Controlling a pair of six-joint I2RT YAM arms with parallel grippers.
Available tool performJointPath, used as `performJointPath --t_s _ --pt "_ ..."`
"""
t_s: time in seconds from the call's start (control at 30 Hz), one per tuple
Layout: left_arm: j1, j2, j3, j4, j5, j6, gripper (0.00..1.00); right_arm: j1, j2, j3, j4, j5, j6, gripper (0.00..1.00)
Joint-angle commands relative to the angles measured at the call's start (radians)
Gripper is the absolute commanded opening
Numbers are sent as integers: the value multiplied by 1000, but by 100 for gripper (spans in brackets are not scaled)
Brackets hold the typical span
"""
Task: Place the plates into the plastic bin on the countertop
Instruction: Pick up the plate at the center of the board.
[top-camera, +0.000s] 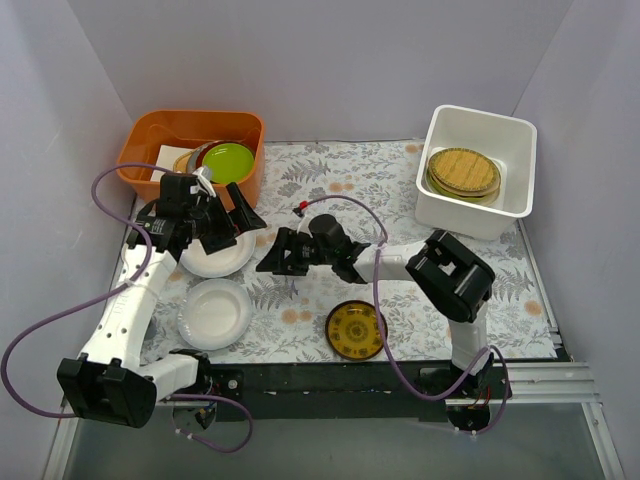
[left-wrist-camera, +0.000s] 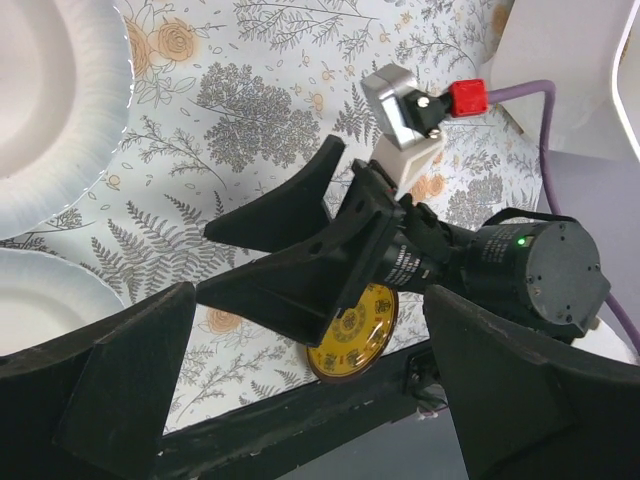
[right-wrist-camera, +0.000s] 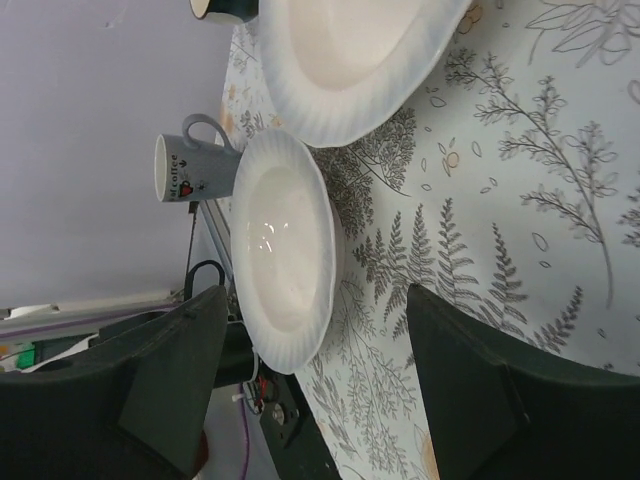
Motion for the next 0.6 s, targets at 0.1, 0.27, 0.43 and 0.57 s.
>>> performJointPath --t_s 0.1,0.27,0.43,0.57 --pt "29 -32 44 -33 65 55 98 17 128 111 63 5 109 77" --pt "32 -42 27 -28 78 51 98 17 218 188 73 23 160 76" --pt "33 -63 24 -54 61 60 98 17 312 313 92 14 222 75" --pt "33 -79 17 -54 58 57 98 12 381 380 75 25 249 73"
